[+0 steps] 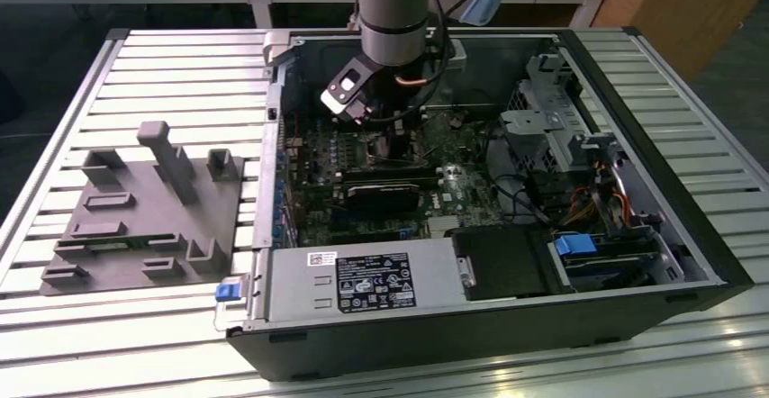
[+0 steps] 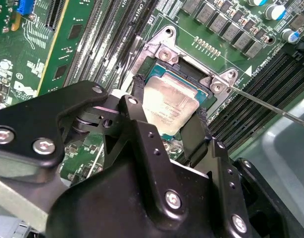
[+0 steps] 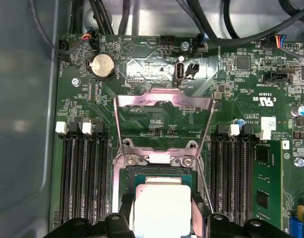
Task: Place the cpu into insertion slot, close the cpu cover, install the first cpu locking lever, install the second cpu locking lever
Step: 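Place the cpu into insertion slot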
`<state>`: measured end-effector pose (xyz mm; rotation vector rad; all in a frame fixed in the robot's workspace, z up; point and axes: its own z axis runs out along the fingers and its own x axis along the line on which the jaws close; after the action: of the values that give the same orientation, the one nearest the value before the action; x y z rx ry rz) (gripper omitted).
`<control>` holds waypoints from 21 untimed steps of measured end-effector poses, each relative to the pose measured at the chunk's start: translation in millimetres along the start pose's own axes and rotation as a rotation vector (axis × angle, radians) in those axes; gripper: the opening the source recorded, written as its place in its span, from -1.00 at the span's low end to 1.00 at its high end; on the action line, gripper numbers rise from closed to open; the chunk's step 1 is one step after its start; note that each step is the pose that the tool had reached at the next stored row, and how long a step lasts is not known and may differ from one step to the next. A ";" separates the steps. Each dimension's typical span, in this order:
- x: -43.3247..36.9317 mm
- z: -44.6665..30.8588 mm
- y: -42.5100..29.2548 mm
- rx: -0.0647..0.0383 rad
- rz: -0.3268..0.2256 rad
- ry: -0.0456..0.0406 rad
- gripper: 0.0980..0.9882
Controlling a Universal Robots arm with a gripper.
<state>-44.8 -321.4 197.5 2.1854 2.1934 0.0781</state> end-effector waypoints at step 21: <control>3.4 6.0 -0.2 0.002 0.001 -0.0007 0.15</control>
<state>-44.6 -317.9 191.5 2.1873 2.1933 0.0747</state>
